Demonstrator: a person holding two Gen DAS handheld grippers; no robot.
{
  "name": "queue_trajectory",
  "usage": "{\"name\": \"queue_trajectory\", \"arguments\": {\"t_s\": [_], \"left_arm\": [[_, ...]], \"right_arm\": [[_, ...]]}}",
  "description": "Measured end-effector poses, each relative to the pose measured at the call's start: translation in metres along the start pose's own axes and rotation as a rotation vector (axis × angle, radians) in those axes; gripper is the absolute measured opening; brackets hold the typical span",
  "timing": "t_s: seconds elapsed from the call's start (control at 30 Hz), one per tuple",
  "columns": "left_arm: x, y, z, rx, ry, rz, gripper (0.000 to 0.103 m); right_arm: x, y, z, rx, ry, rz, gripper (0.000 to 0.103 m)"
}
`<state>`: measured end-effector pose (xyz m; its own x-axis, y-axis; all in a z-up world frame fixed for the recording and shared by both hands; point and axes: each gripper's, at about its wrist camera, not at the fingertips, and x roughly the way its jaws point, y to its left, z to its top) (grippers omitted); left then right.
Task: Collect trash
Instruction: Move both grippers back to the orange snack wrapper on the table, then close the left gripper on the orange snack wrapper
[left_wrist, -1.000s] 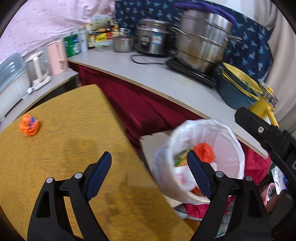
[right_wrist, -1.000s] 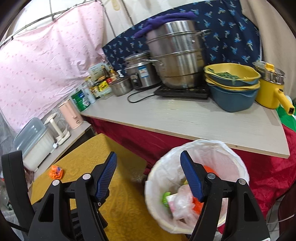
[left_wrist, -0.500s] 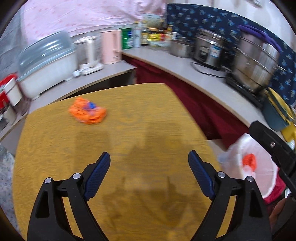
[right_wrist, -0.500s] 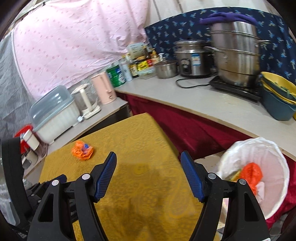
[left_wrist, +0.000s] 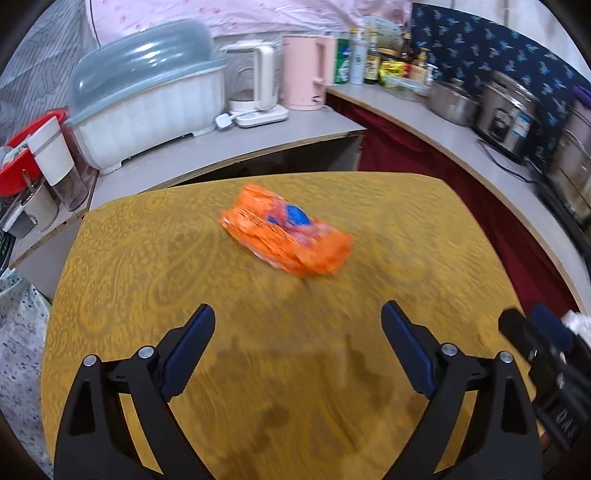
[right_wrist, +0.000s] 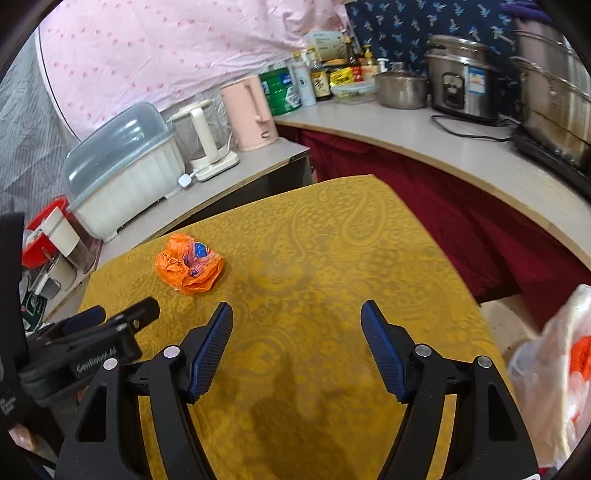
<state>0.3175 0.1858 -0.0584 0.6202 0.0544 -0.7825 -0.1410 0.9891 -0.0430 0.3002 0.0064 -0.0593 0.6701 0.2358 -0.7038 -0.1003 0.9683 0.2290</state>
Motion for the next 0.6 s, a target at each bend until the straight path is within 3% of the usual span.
{"name": "queue_trajectory", "arguments": {"t_s": [0.33, 0.5, 0.57, 0.6], "left_arm": [[0.087, 0.044, 0.060, -0.055, 0.034, 0.037, 0.087], [0.115, 0.062, 0.073, -0.097, 0.061, -0.008, 0.086], [0.126, 0.066, 0.076, -0.109, 0.085, -0.040, 0.078], [0.130, 0.066, 0.076, -0.108, 0.098, -0.057, 0.068]], "right_arm": [[0.104, 0.053, 0.029, -0.046, 0.078, 0.101, 0.069], [0.138, 0.074, 0.030, -0.073, 0.119, 0.138, 0.058], [0.144, 0.079, 0.028, -0.078, 0.133, 0.153, 0.047], [0.147, 0.082, 0.026, -0.087, 0.138, 0.154, 0.044]]}}
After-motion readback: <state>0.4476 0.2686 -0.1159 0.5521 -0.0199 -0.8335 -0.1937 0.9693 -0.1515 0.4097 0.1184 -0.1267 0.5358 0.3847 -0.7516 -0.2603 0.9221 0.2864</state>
